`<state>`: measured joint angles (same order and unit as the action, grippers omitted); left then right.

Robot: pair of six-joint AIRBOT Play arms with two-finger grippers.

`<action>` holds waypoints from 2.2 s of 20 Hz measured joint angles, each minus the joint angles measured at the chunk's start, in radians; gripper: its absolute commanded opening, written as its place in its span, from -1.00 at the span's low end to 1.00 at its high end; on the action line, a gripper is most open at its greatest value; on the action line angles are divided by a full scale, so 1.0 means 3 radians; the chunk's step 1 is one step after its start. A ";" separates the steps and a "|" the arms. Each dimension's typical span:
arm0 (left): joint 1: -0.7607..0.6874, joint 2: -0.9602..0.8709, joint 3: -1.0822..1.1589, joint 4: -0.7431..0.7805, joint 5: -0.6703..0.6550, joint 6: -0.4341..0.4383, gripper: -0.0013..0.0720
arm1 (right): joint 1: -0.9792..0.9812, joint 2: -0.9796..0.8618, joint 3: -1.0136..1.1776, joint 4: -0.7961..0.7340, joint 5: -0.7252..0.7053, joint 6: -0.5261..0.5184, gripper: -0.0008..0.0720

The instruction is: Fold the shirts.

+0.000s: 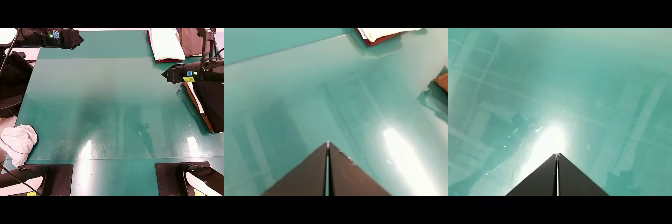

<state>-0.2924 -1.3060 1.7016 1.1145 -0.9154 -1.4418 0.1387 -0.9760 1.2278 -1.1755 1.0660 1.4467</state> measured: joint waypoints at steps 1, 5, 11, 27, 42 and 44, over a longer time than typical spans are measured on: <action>0.0000 0.0000 0.0000 0.0000 0.0011 0.0000 -0.91 | 0.0004 0.0000 0.0000 -0.0005 -0.0001 0.0000 -0.94; 0.0000 0.0000 0.0000 0.0000 0.0025 0.0001 -0.91 | 0.0008 0.0000 0.0000 -0.0006 -0.0001 0.0006 -0.94; 0.0000 0.0000 0.0000 -0.0001 0.0034 0.0001 -0.91 | 0.0008 0.0000 0.0000 0.0005 0.0023 0.0010 -0.94; 0.0955 0.1624 -0.1377 0.1480 -0.1719 -0.0292 -0.57 | 0.0008 0.0000 0.0000 0.0014 0.0108 0.0015 -0.94; 0.2214 0.2046 -0.3825 0.2342 -0.1001 -0.0661 0.22 | 0.0008 0.0000 0.0000 -0.0011 0.0099 0.0011 -0.94; 0.2257 0.2047 -0.3866 0.2354 -0.0969 -0.0678 -0.67 | 0.0008 0.0000 0.0000 -0.0013 0.0097 0.0011 -0.94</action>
<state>0.3847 -0.6918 0.5419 1.8206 -1.2060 -1.6451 0.1410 -0.9760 1.2278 -1.1793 1.0950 1.4502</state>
